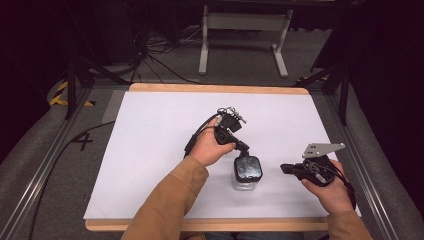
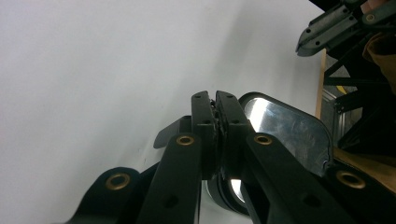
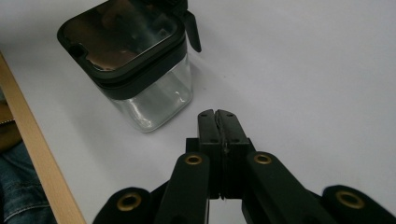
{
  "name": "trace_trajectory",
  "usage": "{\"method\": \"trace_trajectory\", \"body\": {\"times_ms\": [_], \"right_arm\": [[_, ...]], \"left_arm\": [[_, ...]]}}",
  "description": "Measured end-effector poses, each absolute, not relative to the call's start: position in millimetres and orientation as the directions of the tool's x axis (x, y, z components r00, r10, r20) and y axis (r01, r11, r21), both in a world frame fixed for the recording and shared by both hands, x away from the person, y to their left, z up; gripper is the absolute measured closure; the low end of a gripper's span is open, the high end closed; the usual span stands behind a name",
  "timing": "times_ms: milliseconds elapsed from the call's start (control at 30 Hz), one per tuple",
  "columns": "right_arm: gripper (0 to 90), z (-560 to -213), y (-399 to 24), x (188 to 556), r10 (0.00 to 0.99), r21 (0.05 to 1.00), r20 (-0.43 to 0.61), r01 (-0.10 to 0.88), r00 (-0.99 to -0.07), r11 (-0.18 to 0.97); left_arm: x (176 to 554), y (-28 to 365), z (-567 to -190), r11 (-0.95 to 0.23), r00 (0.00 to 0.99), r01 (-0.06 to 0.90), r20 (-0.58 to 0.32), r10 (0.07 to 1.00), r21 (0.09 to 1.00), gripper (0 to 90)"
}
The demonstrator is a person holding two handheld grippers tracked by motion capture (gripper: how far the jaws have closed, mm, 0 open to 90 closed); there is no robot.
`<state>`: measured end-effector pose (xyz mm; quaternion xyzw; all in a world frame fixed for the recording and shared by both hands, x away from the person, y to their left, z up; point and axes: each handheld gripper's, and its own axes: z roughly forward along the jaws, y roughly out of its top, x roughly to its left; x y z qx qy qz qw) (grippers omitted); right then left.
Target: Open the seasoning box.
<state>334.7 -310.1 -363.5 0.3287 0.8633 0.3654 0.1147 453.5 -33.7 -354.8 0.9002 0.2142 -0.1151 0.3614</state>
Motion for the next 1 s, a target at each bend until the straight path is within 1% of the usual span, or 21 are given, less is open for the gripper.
{"method": "trace_trajectory", "body": {"times_ms": [467,733,1000], "right_arm": [[90.0,-368.1,-274.8,328.5,0.504,0.691,0.062,0.401,-0.861,0.601],[90.0,-368.7,-270.9,328.0,0.477,0.702,0.08,0.389,-0.875,0.596],[90.0,-371.5,-266.7,328.6,0.472,0.701,0.087,0.39,-0.877,0.597]], "left_arm": [[454.7,-33.3,-355.5,-0.646,0.882,0.467,-0.367,0.295,0.604,87.5],[454.8,-32.8,-355.5,-0.644,0.875,0.48,-0.379,0.301,0.596,87.4],[455.0,-32.8,-355.5,-0.644,0.877,0.477,-0.377,0.299,0.598,87.4]]}}
